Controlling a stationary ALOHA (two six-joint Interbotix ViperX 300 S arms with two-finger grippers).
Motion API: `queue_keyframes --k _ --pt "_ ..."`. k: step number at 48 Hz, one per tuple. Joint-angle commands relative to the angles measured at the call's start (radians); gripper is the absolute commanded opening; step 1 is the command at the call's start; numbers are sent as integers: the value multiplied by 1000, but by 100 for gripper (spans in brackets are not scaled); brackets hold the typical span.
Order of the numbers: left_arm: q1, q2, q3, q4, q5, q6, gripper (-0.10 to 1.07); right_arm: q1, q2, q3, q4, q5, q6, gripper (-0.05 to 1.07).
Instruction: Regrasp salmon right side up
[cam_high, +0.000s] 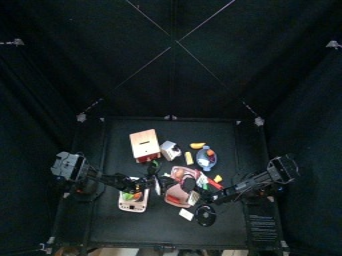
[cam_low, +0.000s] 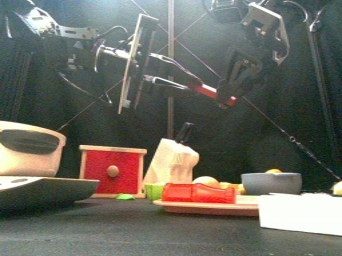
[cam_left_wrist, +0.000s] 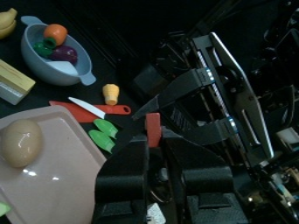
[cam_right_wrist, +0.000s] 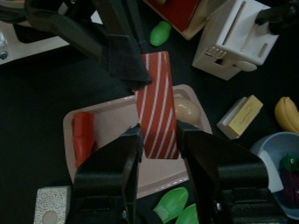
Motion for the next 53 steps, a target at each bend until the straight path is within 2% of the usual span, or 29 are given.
queue_keyframes --k 1,12,15,26,31,47,53 --pt "3 -3 -18 23 -5 2 47 -2 -14 -18 -3 0 -2 65" --pt "3 0 -14 66 -17 3 52 -2 -14 -20 -2 0 -2 64" --pt "3 0 -14 80 -23 2 57 -2 -14 -20 -2 0 0 64" --pt "3 0 -8 91 -28 3 92 2 -14 -15 3 0 -2 63" --pt "5 -2 3 91 -29 5 102 5 -14 -14 9 0 0 63" --pt "17 -25 43 98 -51 14 103 6 -14 -15 44 2 0 63" --pt "23 -41 60 129 -49 17 103 8 -17 -18 97 -2 0 63"
